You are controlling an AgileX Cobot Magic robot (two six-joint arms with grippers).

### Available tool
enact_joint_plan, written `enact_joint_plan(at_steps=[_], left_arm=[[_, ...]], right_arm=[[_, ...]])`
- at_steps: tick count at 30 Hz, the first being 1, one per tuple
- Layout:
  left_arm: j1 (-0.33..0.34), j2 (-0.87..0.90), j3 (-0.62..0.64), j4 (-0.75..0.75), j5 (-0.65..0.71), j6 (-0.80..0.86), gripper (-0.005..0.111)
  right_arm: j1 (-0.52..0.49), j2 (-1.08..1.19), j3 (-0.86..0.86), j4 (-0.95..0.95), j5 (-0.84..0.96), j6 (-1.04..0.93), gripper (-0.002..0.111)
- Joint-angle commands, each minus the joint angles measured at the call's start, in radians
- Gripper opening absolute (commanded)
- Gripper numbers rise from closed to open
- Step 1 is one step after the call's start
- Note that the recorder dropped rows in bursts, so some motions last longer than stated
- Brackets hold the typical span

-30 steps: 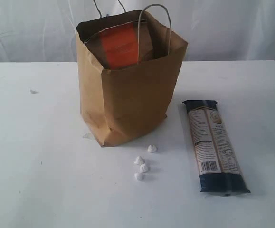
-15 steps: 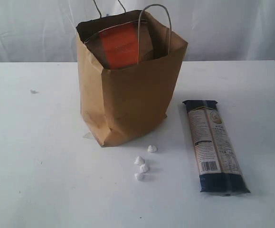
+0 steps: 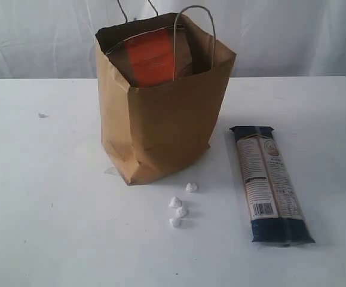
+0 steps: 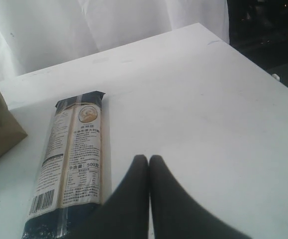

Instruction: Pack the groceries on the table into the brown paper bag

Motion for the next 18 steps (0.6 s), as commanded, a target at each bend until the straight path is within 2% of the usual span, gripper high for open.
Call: enact_joint_plan(at_steps=[1, 15, 18], left_arm=[[0.002, -0.009, 0.017, 0.007, 0.018, 0.02, 0.0], [0.002, -0.009, 0.019, 0.007, 0.007, 0.052, 0.0], [0.002, -0.009, 0.019, 0.007, 0.007, 0.052, 0.0]], right_arm=[[0.003, -0.003, 0.002, -0.002, -0.004, -0.017, 0.0], [0.003, -0.003, 0.002, -0.002, -0.008, -0.017, 0.0], [0.003, -0.003, 0.002, -0.017, -0.079, -0.02, 0.0]])
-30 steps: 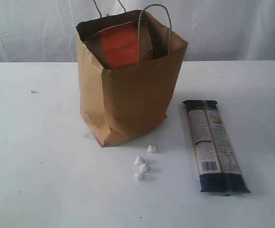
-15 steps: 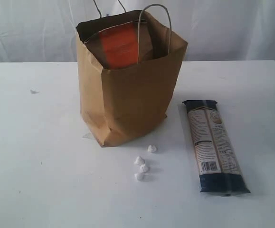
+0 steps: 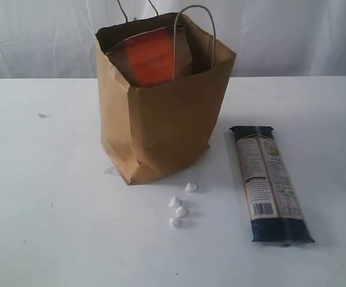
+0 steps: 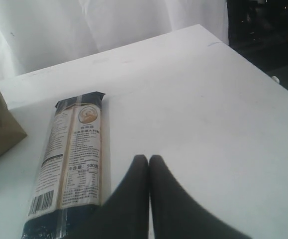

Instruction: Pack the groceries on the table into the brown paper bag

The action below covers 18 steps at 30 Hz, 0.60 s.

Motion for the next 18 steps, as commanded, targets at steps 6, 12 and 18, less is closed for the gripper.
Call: enact_joint_plan(at_steps=[6, 12, 18], left_arm=[[0.002, -0.004, 0.014, 0.003, 0.021, 0.002, 0.0], [0.002, -0.004, 0.014, 0.003, 0.021, 0.002, 0.0], [0.002, -0.004, 0.014, 0.003, 0.021, 0.002, 0.0]], right_arm=[[0.003, -0.003, 0.002, -0.021, -0.356, -0.028, 0.0], [0.003, -0.003, 0.002, 0.005, -0.986, 0.142, 0.0], [0.003, -0.003, 0.002, 0.009, -1.171, 0.315, 0.0]])
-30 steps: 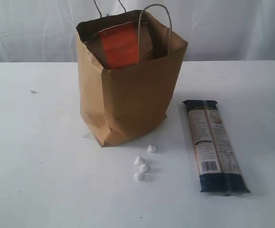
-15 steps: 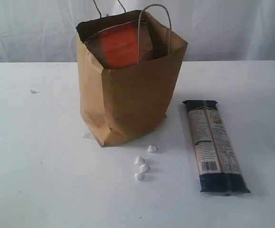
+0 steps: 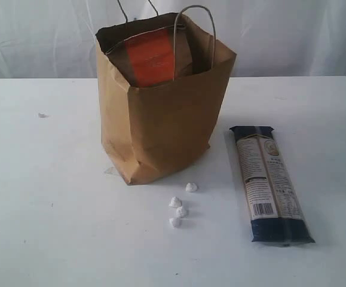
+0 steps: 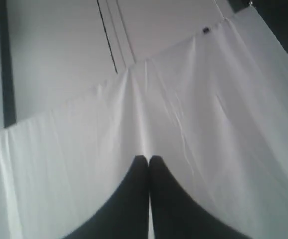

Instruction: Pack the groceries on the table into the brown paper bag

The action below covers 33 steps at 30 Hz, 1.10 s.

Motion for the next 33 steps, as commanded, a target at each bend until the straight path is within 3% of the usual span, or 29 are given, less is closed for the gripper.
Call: enact_joint_plan(at_steps=[1, 8, 14, 17, 22, 26, 29, 33], left_arm=[[0.002, -0.004, 0.014, 0.003, 0.021, 0.002, 0.0], [0.002, -0.004, 0.014, 0.003, -0.007, 0.002, 0.0], [0.002, -0.004, 0.014, 0.003, -0.242, 0.002, 0.0], [0.002, -0.004, 0.014, 0.003, -0.287, 0.002, 0.0], [0.002, -0.004, 0.014, 0.003, -0.29, 0.002, 0.0], [0.002, -0.004, 0.014, 0.003, -0.29, 0.002, 0.0], [0.002, -0.004, 0.014, 0.003, -0.29, 0.002, 0.0], [0.002, -0.004, 0.014, 0.003, -0.29, 0.002, 0.0]], right_arm=[[0.003, -0.001, 0.002, 0.004, -0.175, 0.127, 0.0], [0.003, -0.001, -0.095, 0.114, -0.134, 0.266, 0.0], [0.003, 0.112, -0.269, -0.036, -0.038, 0.135, 0.0], [0.003, 0.247, -0.352, -0.146, 0.164, -0.105, 0.0], [0.003, 0.574, -0.416, -0.143, 0.518, -0.446, 0.0], [0.003, 0.91, -0.48, -0.112, 0.739, -0.4, 0.0], [0.035, 1.133, -0.624, -0.089, 0.958, -0.378, 0.0], [0.13, 1.339, -0.807, 0.037, 1.268, -0.571, 0.0]])
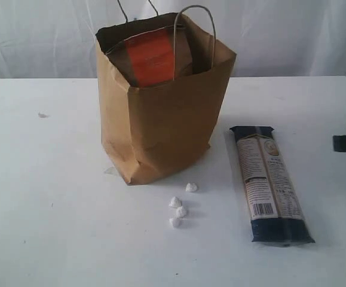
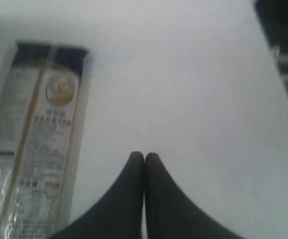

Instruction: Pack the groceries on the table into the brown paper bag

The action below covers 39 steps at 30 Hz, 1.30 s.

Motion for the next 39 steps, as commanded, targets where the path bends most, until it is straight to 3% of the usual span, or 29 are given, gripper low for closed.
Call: enact_joint_plan(at_steps=[1, 6, 11, 15, 23, 33, 39], left_arm=[[0.002, -0.004, 0.003, 0.003, -0.011, 0.002, 0.0], [0.002, -0.004, 0.003, 0.003, -0.011, 0.002, 0.0], [0.002, -0.004, 0.003, 0.003, -0.011, 0.002, 0.0], [0.002, -0.004, 0.003, 0.003, -0.011, 0.002, 0.0], [-0.002, -0.004, 0.003, 0.003, -0.011, 0.002, 0.0], [-0.002, -0.004, 0.003, 0.003, -0.011, 0.002, 0.0], [-0.002, -0.004, 0.003, 0.003, -0.011, 0.002, 0.0]], right_arm=[[0.106, 0.185, -0.171, 0.179, 0.268, -0.236, 0.0], [0.266, 0.303, -0.213, 0.595, 0.338, -0.677, 0.0], [0.409, 0.389, -0.209, 0.778, 0.289, -0.951, 0.0], [0.457, 0.453, -0.209, 0.838, 0.218, -0.963, 0.0], [0.457, 0.557, -0.209, 0.904, 0.087, -0.961, 0.001], [0.457, 0.558, -0.22, 0.917, -0.004, -0.961, 0.048], [0.457, 0.584, -0.223, 0.942, -0.135, -0.961, 0.05]])
